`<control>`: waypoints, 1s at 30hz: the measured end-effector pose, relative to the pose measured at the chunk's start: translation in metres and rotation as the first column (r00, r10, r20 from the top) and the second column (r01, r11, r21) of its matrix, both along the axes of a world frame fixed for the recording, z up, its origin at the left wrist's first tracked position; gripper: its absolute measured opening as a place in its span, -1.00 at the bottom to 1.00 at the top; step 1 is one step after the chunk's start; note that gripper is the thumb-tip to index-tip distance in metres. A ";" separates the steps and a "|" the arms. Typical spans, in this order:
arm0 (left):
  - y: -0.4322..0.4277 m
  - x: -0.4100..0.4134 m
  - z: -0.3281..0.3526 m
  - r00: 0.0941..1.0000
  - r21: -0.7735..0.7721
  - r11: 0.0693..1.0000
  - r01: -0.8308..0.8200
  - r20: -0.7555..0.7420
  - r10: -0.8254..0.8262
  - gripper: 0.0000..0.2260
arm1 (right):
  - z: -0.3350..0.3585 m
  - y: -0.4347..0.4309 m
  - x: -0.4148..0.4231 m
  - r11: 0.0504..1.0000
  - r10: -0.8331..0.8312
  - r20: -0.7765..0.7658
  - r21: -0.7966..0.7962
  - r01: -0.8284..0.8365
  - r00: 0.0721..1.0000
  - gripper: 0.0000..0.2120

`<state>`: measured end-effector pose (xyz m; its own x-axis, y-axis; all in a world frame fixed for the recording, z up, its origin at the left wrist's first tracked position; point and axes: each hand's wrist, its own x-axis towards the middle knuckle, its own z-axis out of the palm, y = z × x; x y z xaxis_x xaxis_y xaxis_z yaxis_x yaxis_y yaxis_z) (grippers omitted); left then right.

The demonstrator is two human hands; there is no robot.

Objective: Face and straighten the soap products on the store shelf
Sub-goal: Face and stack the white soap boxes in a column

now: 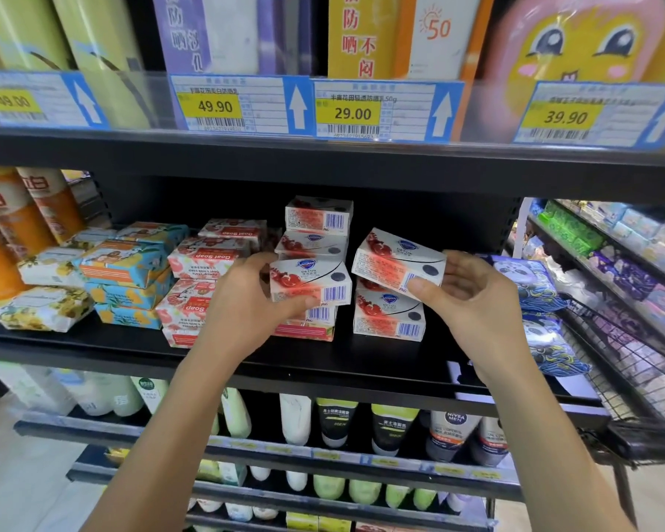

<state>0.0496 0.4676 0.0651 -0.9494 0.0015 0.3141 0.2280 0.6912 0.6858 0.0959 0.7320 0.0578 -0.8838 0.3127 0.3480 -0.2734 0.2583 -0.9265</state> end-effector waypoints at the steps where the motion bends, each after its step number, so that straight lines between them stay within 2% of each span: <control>1: -0.001 0.001 0.001 1.000 0.024 1.000 0.005 0.008 -0.005 -0.25 | 0.000 -0.001 0.002 1.000 -0.003 -0.003 0.001 0.003 1.000 -0.59; 4: -0.005 0.003 0.004 1.000 0.096 0.995 0.013 0.006 -0.013 -0.36 | -0.003 -0.001 0.007 1.000 -0.009 -0.002 0.021 0.009 1.000 -0.59; 13: -0.026 0.039 -0.007 0.994 0.340 0.934 0.108 -0.013 -0.110 -0.38 | -0.031 -0.007 0.031 0.999 -0.039 0.066 0.005 0.039 0.997 -0.52; 20: -0.037 0.058 -0.029 0.991 0.379 0.919 0.109 0.034 -0.131 -0.37 | -0.062 -0.014 0.044 0.997 0.002 0.113 0.079 -0.011 0.994 -0.56; 30: -0.031 0.062 -0.045 0.977 0.395 0.907 0.147 0.085 -0.195 -0.35 | -0.073 -0.013 0.042 0.974 -0.023 0.198 0.226 -0.023 0.980 -0.48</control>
<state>0.1113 0.4363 0.0204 -0.9757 0.0693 0.2077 0.2189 0.3261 0.9196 0.1384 0.7185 -0.0149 -0.9420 0.2463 0.2278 -0.0906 0.4669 -0.8796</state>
